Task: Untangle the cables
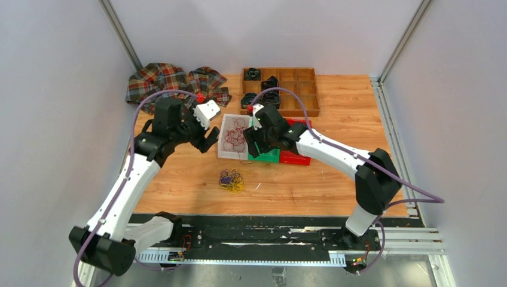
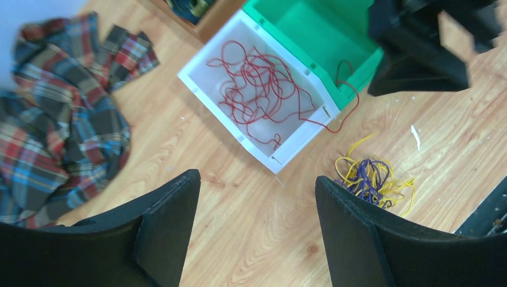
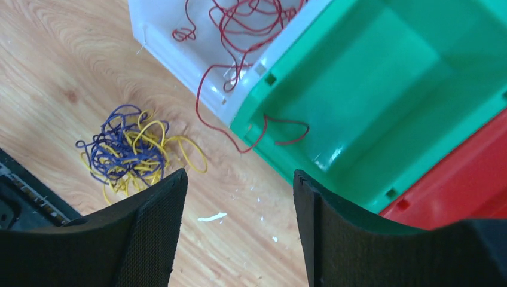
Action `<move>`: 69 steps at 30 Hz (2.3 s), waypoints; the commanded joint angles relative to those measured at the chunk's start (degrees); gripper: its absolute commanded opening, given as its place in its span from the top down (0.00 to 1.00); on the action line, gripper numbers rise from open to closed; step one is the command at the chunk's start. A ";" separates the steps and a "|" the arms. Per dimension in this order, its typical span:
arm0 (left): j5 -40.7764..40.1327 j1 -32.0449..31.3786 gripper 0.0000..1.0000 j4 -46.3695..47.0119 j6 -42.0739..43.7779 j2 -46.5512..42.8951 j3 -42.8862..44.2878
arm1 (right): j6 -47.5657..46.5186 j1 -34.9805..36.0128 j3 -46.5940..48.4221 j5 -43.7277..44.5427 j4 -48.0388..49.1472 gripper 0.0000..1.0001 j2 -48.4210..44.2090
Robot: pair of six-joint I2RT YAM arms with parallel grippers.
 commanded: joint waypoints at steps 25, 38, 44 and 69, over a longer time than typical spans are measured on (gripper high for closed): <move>3.88 0.50 0.29 0.68 7.02 6.00 -0.72 | 4.26 -2.74 -1.15 -2.88 7.64 0.73 11.43; 3.91 0.49 0.29 -0.33 7.37 4.64 0.49 | 5.55 -4.13 -2.86 -3.90 8.51 0.99 3.84; 3.77 0.49 0.29 -0.66 7.92 4.00 0.54 | 6.38 -4.38 -5.42 -3.35 9.06 0.99 -0.23; 3.75 0.56 0.29 -3.83 10.01 0.11 0.33 | 43.31 4.16 -15.93 16.10 23.27 0.50 8.28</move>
